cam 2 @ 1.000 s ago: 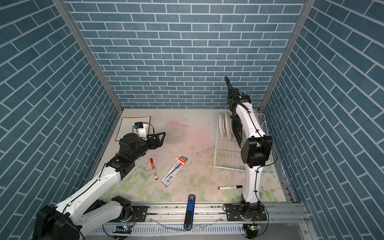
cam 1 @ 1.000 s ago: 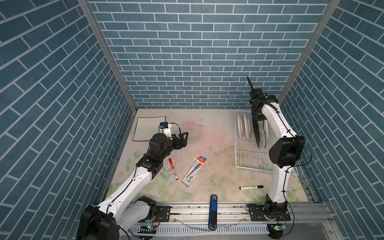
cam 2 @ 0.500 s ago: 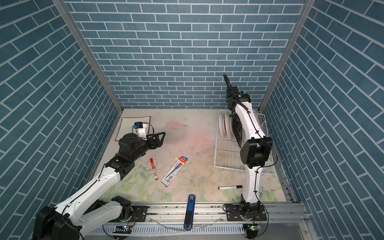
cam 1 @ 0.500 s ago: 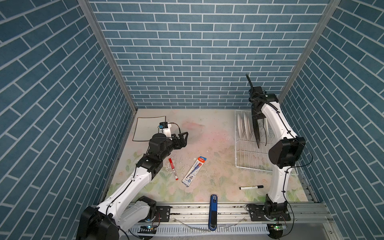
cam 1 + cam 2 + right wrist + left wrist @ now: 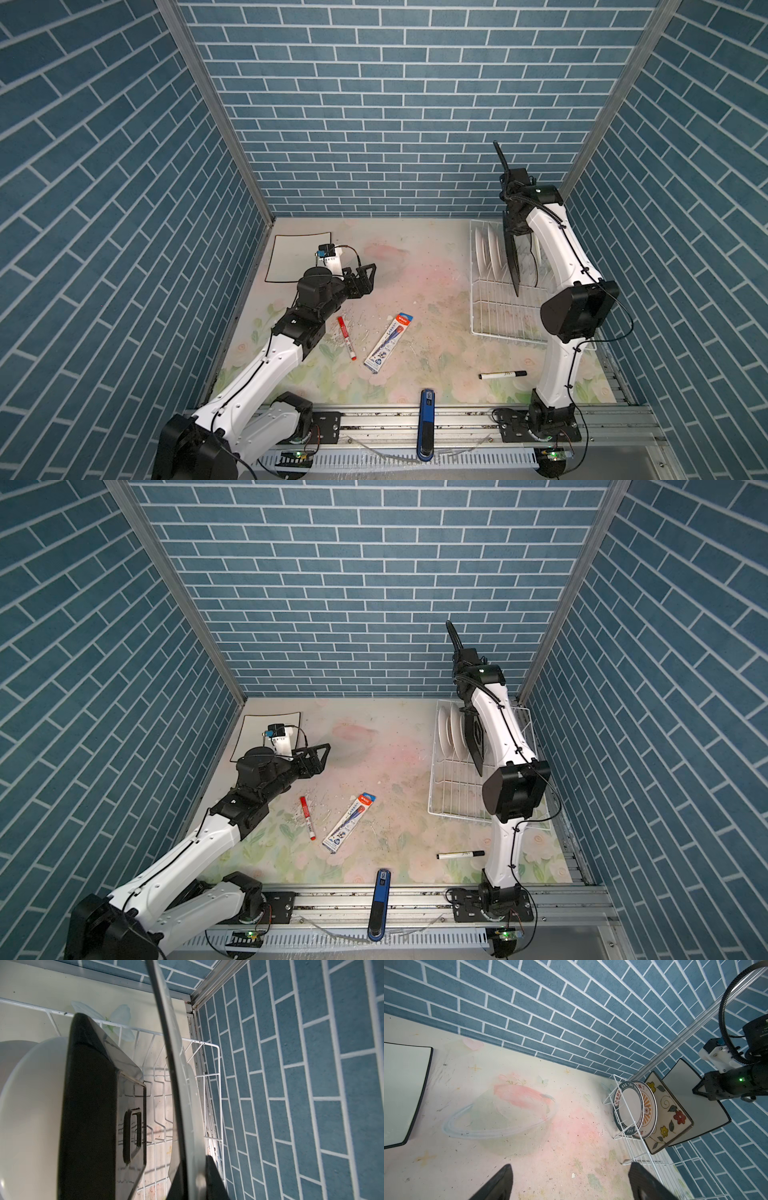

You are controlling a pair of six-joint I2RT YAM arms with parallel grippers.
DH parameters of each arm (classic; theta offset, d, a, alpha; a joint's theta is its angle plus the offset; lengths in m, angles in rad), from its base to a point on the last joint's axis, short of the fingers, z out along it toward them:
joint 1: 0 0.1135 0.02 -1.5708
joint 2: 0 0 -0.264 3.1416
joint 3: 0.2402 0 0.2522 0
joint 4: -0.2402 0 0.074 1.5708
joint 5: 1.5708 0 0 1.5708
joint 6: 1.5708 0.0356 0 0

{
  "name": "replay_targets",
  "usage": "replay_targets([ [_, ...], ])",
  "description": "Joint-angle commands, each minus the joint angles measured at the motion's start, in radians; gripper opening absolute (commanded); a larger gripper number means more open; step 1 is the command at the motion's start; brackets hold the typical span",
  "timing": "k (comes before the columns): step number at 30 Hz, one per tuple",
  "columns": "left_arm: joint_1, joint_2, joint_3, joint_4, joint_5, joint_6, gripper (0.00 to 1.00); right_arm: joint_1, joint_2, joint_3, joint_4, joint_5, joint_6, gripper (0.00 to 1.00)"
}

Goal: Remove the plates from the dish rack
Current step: 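Lift the white square plate out of the rack toward the left gripper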

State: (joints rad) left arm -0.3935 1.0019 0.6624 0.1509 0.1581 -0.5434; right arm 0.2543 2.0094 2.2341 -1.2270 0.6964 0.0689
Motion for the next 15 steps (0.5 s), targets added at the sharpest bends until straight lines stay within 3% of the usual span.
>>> replay_targets([
  [1, -0.006, -0.017, 0.0, -0.005, -0.005, -0.002, 0.89, 0.011, -0.095, 0.078, 0.04, 0.111, -0.053, 0.0],
  [15, -0.006, -0.039, 0.013, -0.032, 0.003, -0.003, 0.89, 0.108, -0.187, 0.078, 0.104, 0.199, -0.146, 0.0],
])
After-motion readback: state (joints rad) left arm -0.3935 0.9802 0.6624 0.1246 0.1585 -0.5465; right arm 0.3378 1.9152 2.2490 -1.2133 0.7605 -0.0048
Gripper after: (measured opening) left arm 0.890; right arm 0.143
